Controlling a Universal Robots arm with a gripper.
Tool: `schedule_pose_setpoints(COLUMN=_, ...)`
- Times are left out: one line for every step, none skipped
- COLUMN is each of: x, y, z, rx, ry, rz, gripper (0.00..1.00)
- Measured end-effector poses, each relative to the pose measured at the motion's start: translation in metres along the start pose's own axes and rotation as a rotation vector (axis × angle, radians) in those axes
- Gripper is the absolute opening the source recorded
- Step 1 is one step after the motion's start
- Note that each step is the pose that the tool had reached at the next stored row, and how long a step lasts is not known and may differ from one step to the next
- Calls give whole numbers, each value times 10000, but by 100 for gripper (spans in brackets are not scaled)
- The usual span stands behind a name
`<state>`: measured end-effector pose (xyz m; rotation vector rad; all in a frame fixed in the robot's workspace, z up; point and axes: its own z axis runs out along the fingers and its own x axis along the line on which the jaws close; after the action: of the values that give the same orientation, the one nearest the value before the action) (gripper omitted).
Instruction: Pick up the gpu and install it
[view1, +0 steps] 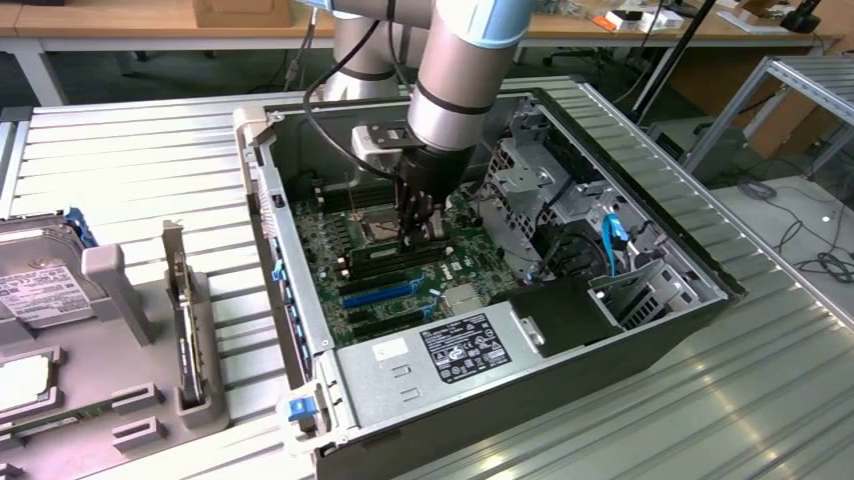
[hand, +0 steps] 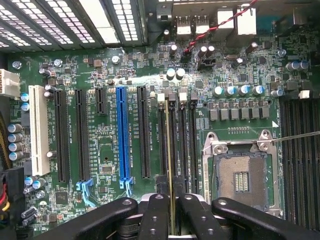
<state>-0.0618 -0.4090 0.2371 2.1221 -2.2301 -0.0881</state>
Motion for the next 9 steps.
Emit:
schedule_pose_setpoints(x=0, y=-1, z=7, rx=0, ry=4, rz=0, gripper=14)
schedule_pose_setpoints(x=0, y=-1, z=12, rx=-1, ry=7, rz=0, gripper=14)
schedule_pose_setpoints(x=0, y=-1, z=16, rx=0, ry=7, rz=0, gripper=14)
schedule_pose_setpoints(x=0, y=-2, z=18, rx=0, ry=9, rz=0, gripper=14)
schedule_pose_setpoints(x=0, y=-2, z=23, rx=2, ry=11, rz=1, gripper=14)
schedule_pose_setpoints(x=0, y=-2, z=26, rx=3, ry=17, rz=1, gripper=14)
schedule_pose_setpoints(x=-1, y=-3, z=34, rx=7, ry=32, rz=3, gripper=14)
schedule_pose_setpoints(x=0, y=-3, z=36, rx=10, ry=44, rz=4, gripper=14)
schedule_pose_setpoints(x=0, y=-3, z=39, rx=16, ry=45, rz=4, gripper=14)
